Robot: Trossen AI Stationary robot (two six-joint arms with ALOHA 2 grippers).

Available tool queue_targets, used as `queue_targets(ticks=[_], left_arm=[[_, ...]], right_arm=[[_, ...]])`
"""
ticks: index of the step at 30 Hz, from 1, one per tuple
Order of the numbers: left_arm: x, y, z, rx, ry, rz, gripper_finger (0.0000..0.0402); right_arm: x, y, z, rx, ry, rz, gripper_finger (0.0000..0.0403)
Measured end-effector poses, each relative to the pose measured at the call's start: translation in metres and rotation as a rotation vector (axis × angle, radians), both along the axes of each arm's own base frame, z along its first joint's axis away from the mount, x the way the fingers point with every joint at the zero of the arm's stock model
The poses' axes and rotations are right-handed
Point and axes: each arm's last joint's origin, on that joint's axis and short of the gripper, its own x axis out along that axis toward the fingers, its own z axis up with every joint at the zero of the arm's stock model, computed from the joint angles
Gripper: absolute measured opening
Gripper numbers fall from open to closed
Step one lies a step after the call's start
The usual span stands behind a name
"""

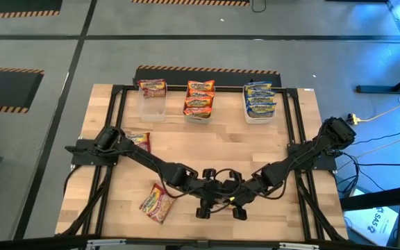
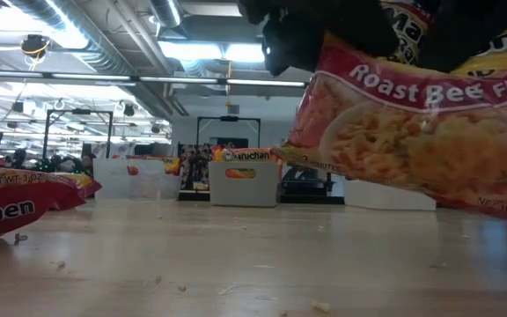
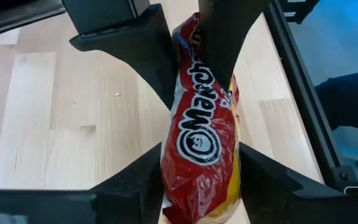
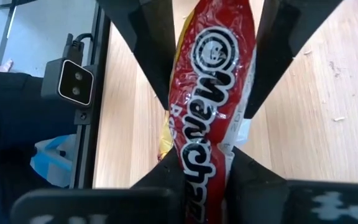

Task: Sort Maruchan noodles
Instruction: Put the red noodle pack into the transparent bin

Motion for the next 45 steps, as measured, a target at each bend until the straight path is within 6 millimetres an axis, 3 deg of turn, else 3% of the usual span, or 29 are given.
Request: queue_targets(ticks=[10,14,20,28,34,39,45], left_arm=[[0.001,0.0,0.001,0.0,-0.013,0.003,0.0119],[0.001,0.0,0.001,-0.009,-0.011,-0.009,0.0096],[0.001,0.0,0.001,0.0,-0.008,-0.023,0.0105],[-0.001,0.001,-0.004,0.015,0.011,-0.017,0.0191],[0.008,0.0,-0.032,0.0,0.046,-0.035,0.0235],[0.011,-0.003,-0.04,-0.009,0.053,-0.046,0.0225],[0.012,-0.002,-0.04,-0.007,0.047,-0.046,0.0164]], right_arm=[[-0.001,0.001,0.0,0.039,0.023,0.035,0.0182],[-0.002,0.001,0.003,0.057,0.025,0.04,0.0209],[-0.005,0.0,0.003,0.061,0.06,0.036,0.0209],[-0.004,-0.001,0.004,0.033,0.034,0.021,0.0205],[-0.003,0.0,0.005,0.03,0.009,0.032,0.0205],[-0.003,0.0,0.005,0.03,0.011,0.033,0.0205],[-0.004,0.005,0.008,0.068,0.036,0.071,0.0205]])
